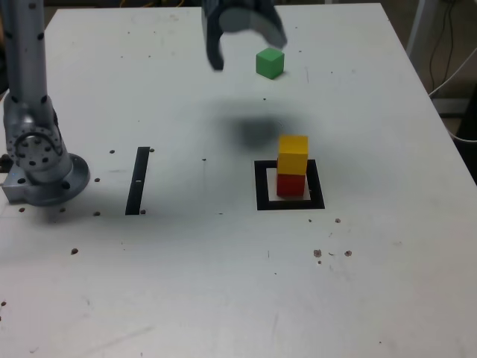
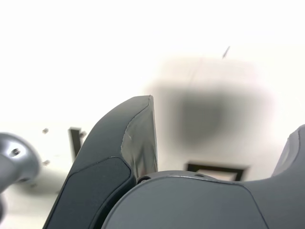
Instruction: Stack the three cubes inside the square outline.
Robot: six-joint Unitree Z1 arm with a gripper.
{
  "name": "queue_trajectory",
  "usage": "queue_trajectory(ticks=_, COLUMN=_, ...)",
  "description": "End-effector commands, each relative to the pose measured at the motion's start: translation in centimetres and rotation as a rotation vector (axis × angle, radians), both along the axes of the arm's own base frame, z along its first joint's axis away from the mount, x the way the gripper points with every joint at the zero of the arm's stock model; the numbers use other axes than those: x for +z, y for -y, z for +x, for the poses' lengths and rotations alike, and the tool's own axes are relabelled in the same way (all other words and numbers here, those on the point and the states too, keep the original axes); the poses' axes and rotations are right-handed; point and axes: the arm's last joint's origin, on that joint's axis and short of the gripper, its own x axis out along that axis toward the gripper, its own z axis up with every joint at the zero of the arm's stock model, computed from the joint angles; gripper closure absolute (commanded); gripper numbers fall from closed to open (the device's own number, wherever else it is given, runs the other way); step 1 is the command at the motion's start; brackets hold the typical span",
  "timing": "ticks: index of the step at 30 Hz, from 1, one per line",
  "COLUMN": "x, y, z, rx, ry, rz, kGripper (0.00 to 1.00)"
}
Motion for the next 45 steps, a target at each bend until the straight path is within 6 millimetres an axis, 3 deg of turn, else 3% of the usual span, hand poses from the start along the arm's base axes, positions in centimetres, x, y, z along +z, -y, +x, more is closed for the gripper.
queue_trajectory(ticks=1, x=0.4, y=-1.7, z=0.5, rx=0.027, ry=0.025, rz=0.003, kGripper=0.0)
queue_trajectory(ticks=4, x=0.4, y=-4.0, z=1.3, rx=0.026, ry=0.03, rz=-0.001, kGripper=0.0)
queue_trajectory(ticks=8, x=-1.0, y=-7.2, z=2.9, rx=-0.017, ry=-0.007, rz=-0.027, kGripper=0.0)
queue_trajectory(ticks=13, x=-2.1, y=-9.1, z=3.6, rx=0.01, ry=-0.019, rz=-0.046, kGripper=0.01)
queue_trajectory(ticks=22, x=-3.3, y=-11.1, z=3.4, rx=0.258, ry=0.026, rz=-0.087, kGripper=0.01)
queue_trajectory(ticks=27, x=-5.5, y=-12.0, z=4.4, rx=0.347, ry=0.018, rz=-0.117, kGripper=0.0)
queue_trajectory(ticks=31, x=-7.1, y=-12.5, z=5.2, rx=0.375, ry=0.02, rz=-0.134, kGripper=0.0)
queue_trajectory(ticks=38, x=-8.2, y=-14.1, z=5.8, rx=0.395, ry=0.012, rz=-0.097, kGripper=0.0)
queue_trajectory(ticks=45, x=-9.5, y=-15.1, z=6.1, rx=0.41, ry=-0.02, rz=-0.08, kGripper=0.08)
